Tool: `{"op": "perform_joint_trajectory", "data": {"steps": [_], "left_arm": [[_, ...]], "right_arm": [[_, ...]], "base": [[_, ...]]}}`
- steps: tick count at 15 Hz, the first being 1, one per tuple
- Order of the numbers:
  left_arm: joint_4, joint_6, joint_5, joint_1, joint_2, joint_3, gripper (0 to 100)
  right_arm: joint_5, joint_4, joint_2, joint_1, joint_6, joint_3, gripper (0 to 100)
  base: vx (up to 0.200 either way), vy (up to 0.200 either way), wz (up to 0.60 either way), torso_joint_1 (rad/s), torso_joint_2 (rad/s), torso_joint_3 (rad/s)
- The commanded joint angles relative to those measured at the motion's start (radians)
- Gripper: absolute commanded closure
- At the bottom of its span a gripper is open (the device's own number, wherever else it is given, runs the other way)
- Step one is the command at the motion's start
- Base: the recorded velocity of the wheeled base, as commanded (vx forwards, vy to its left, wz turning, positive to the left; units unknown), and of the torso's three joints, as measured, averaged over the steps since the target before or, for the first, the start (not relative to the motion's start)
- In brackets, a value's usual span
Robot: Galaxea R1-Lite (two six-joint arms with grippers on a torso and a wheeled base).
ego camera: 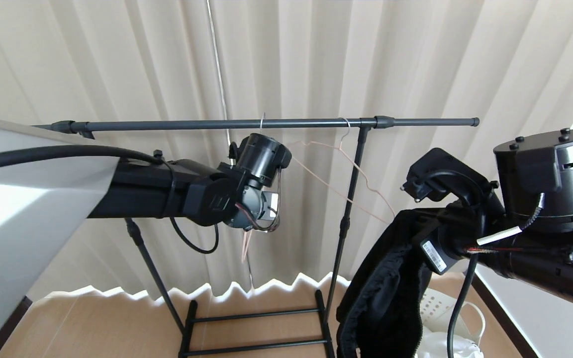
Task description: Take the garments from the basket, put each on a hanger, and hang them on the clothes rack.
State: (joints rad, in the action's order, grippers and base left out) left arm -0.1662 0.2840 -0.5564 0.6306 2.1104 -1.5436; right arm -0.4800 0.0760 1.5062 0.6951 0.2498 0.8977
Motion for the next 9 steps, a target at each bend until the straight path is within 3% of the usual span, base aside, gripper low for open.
{"op": "perform_joint_trajectory", "data": {"steps": [1, 2, 3, 5, 6, 7, 9], "left_arm": [[0.073, -0.009, 0.003, 0.037, -0.167, 0.192, 100], [0.093, -0.017, 0.003, 0.040, -0.184, 0.229, 100], [0.168, -0.052, 0.007, 0.046, -0.242, 0.362, 100], [0.257, -0.082, 0.021, 0.049, -0.291, 0.490, 100], [0.366, -0.115, 0.050, 0.052, -0.325, 0.614, 100], [0.421, -0.132, 0.070, 0.050, -0.342, 0.669, 100], [0.611, -0.181, 0.173, 0.035, -0.399, 0.846, 100]], "right_arm": [[0.001, 0.004, 0.002, -0.009, -0.001, 0.006, 100], [0.000, 0.004, 0.002, -0.017, -0.001, 0.007, 100], [0.001, 0.005, -0.001, -0.037, -0.001, 0.014, 100], [0.001, 0.005, -0.001, -0.049, -0.004, 0.020, 100], [0.003, 0.013, -0.001, -0.063, -0.006, 0.027, 100], [0.003, 0.022, -0.001, -0.071, -0.006, 0.027, 100], [-0.005, 0.061, 0.014, -0.091, -0.001, 0.030, 100]], "base": [[0.000, 0.000, 0.00, 0.000, 0.00, 0.000], [0.000, 0.000, 0.00, 0.000, 0.00, 0.000], [0.000, 0.000, 0.00, 0.000, 0.00, 0.000], [0.000, 0.000, 0.00, 0.000, 0.00, 0.000], [0.000, 0.000, 0.00, 0.000, 0.00, 0.000], [0.000, 0.000, 0.00, 0.000, 0.00, 0.000], [0.000, 0.000, 0.00, 0.000, 0.00, 0.000]]}}
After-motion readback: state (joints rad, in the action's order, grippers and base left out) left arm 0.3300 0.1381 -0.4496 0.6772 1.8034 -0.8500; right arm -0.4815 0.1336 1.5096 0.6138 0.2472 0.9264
